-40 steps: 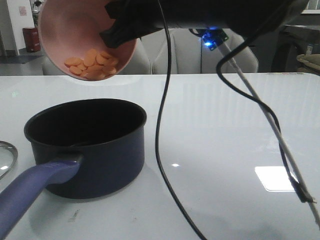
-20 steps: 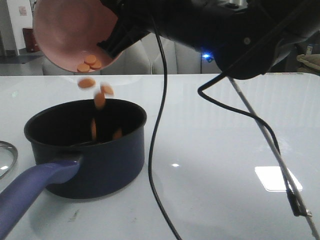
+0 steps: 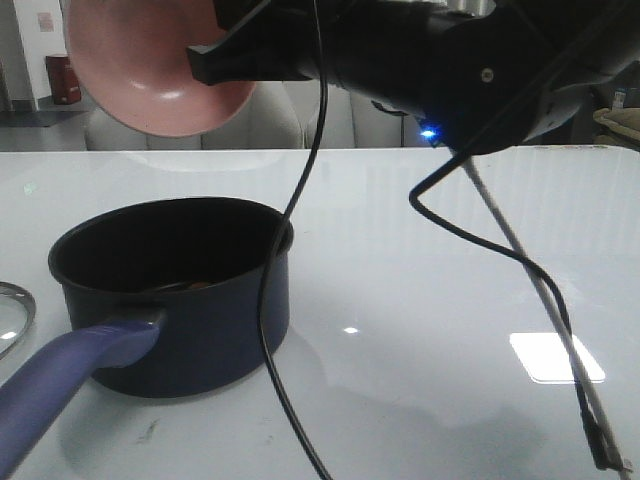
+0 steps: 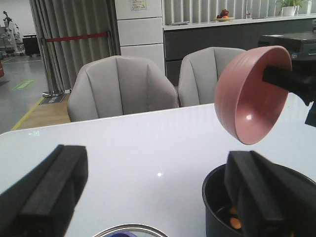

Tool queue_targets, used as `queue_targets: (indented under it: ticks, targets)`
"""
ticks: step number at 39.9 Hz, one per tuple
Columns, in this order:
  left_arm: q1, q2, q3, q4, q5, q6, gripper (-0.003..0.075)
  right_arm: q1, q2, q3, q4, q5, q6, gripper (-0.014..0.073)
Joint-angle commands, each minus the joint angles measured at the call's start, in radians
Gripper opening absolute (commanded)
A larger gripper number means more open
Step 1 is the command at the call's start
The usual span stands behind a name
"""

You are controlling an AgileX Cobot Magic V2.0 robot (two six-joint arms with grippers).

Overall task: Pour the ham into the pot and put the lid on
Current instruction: 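Tilt the bowl with the right gripper to pour carrot slices into pot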

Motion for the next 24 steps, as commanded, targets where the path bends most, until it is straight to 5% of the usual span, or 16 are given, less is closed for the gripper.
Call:
queue_targets:
  ticks: [1, 17, 24]
  targets:
    - [-0.007, 0.009, -0.025, -0.003, -0.079, -0.002, 0.0608, -0.001, -0.077, -0.025, 0.037, 0.068, 0.120, 0.0139]
    - [-0.007, 0.009, -0.025, -0.003, -0.079, -0.002, 0.0608, -0.028, -0.315, -0.030, 0.117, 0.882, 0.142, 0.0139]
    - [-0.007, 0.009, -0.025, -0.003, -0.079, -0.002, 0.0608, -0.106, -0.404, -0.030, 0.156, 1.103, 0.143, 0.0139]
